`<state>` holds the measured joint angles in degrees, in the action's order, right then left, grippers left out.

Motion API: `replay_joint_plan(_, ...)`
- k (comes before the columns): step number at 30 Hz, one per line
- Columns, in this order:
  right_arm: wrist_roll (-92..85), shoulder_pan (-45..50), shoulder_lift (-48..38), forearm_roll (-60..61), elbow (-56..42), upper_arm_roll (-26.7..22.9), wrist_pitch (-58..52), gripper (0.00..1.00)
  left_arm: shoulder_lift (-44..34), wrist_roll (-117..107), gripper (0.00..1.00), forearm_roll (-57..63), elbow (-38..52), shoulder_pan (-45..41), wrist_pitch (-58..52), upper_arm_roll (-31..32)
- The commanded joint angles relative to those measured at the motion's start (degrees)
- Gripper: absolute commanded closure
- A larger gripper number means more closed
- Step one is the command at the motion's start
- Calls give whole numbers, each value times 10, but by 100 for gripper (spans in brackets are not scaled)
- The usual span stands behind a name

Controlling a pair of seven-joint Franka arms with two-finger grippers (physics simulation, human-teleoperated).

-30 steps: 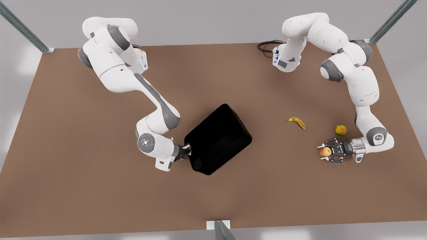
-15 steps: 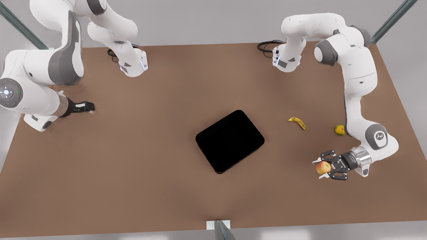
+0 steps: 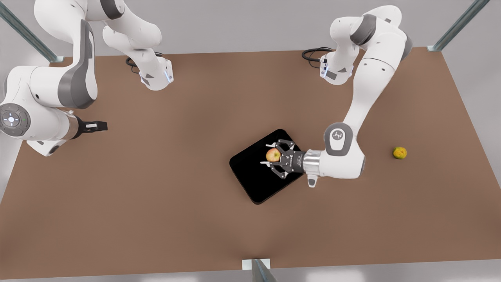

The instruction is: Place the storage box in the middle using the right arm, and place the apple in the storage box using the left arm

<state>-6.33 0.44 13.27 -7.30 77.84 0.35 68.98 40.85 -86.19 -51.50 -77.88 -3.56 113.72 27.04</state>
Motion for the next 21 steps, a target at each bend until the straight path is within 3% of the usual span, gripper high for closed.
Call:
replay_joint_plan(1, 0, 0, 0, 0, 0, 0, 0, 0, 2, -2, 79, 185, 2, 0, -30, -1)
replay_joint_plan(2, 0, 0, 1, 0, -1, 0, 0, 0, 11, -1, 78, 191, 4, 0, -25, 0)
replay_joint_plan(3, 0, 0, 1, 0, -1, 0, 0, 0, 12, 4, 4, 192, 3, 0, -16, 0)
replay_joint_plan(4, -1, 0, 2, 0, -1, 0, 0, 0, 14, 3, 0, 198, 3, -2, -16, 6)
replay_joint_plan(12, -1, 0, 2, -1, -1, 1, 0, 0, -9, 8, 0, 231, 26, -3, -33, 4)
replay_joint_plan(14, -1, 0, 3, -4, -2, 3, 1, 0, -80, 97, 0, 272, 25, -11, -50, -59)
replay_joint_plan(16, -6, 0, 3, -4, -4, 2, 7, 0, -156, 411, 0, 349, -10, -17, -105, -137)
replay_joint_plan(18, -37, -1, 2, -3, -7, 2, 40, 0, -231, 637, 0, 453, -62, -17, -105, -168)
replay_joint_plan(21, -38, -6, 0, -3, -8, 2, 44, 0, -371, 777, 0, 484, -116, -19, -203, -204)
